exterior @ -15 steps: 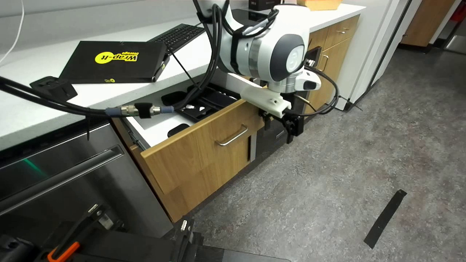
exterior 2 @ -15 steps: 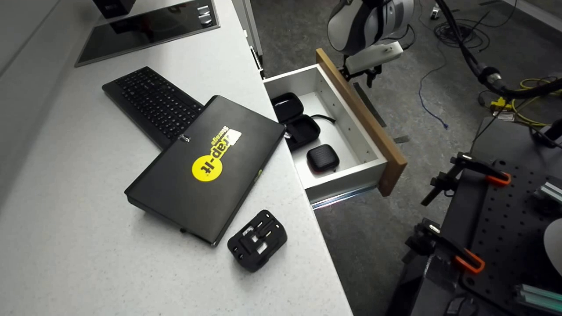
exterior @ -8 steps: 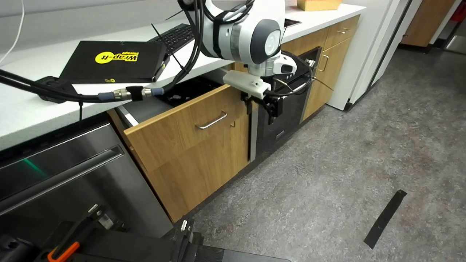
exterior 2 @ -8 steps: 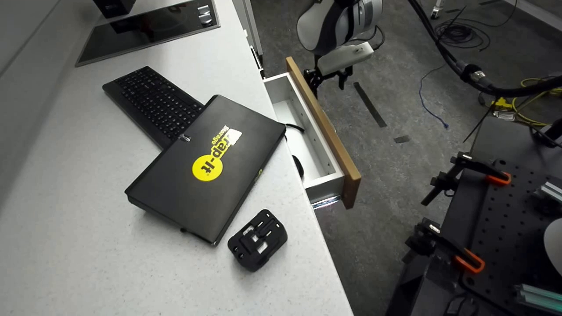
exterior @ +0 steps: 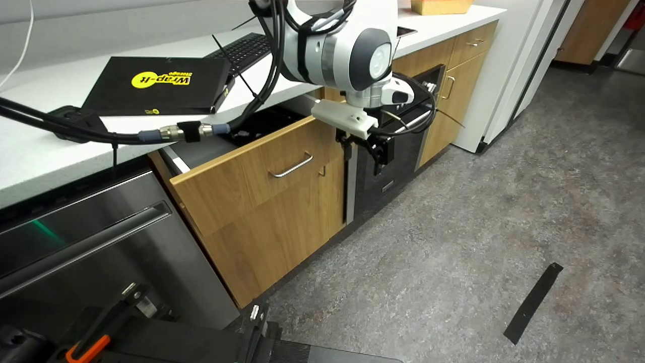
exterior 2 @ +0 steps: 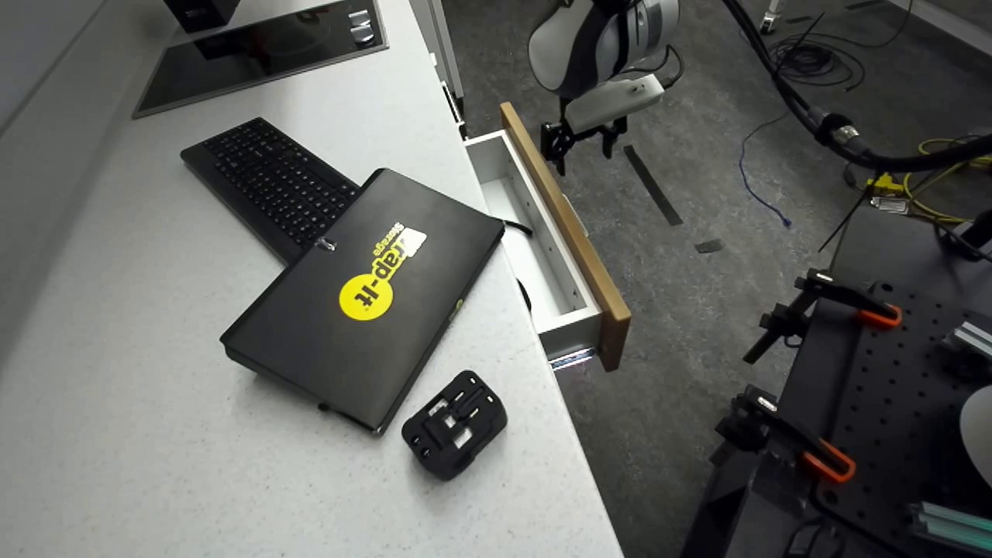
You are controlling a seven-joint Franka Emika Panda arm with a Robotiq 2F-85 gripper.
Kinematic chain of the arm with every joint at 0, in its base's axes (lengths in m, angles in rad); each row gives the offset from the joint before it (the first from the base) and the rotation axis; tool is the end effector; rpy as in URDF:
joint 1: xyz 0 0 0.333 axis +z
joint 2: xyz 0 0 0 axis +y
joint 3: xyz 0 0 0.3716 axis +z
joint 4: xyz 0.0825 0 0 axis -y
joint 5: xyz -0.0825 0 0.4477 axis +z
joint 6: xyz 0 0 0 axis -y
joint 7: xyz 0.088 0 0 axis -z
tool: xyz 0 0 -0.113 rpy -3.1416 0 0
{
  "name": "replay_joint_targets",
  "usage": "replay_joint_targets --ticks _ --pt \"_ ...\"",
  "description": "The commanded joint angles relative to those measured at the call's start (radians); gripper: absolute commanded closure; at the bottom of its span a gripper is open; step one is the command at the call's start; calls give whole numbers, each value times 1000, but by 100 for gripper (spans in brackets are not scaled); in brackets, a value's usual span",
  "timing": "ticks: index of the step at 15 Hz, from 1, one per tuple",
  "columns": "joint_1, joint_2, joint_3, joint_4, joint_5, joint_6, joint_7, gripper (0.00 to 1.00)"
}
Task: Close the top drawer at the left of the oven
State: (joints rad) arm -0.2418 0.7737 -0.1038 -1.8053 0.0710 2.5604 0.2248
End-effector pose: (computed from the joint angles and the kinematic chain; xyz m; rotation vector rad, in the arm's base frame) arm 0.6727 -0.2392 0.0945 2.9689 -0.9203 -0.0237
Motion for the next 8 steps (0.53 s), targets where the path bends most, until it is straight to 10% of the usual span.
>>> replay_joint_targets --ticks 1,8 --pt "-50 38 59 43 92 -32 -94 0" --pt "-102 150 183 122 225 -46 -245 0"
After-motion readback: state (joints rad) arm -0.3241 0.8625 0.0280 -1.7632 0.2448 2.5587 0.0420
